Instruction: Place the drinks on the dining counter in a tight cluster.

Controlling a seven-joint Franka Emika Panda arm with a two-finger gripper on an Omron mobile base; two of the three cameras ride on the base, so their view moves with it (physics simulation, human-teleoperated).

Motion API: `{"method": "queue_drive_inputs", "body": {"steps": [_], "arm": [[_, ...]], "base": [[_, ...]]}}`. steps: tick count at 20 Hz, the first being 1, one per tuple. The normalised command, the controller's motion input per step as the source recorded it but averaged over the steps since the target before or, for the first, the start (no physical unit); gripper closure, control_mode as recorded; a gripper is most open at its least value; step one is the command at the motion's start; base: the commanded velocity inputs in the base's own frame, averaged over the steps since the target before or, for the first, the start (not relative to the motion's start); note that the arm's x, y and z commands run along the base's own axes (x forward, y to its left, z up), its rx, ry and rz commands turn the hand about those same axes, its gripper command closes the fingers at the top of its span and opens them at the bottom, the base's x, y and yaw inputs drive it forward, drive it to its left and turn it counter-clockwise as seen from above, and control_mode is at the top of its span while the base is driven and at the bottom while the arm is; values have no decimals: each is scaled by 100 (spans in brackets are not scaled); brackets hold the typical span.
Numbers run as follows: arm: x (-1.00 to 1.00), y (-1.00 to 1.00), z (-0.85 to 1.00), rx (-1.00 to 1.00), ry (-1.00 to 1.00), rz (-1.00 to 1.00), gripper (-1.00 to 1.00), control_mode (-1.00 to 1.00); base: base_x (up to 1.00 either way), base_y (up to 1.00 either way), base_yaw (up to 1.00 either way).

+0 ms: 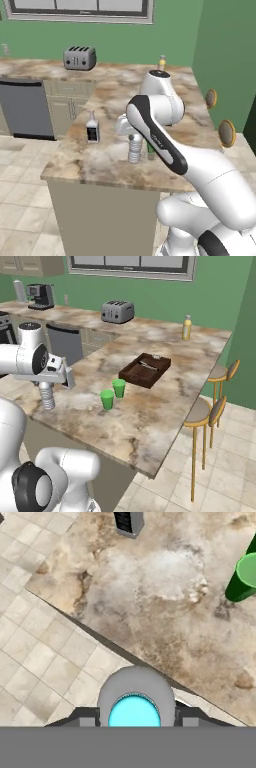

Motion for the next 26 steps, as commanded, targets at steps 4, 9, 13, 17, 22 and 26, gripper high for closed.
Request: {"method": "queue_drive_inputs", "body": {"steps": [4,9,13,17,22,26], "arm": [[0,0,0,0,0,0,100,100],[0,0,0,0,0,0,100,100],[0,0,0,0,0,0,100,100],[0,0,0,0,0,0,100,100],[14,16,-6,0,-2,0,100,-100],[43,28,-28,0,-7,0,100,-100]], "base": [[14,84,-26],[1,10,-2],[0,0,0],[0,0,0],[1,2,0],[0,0,0]]}}
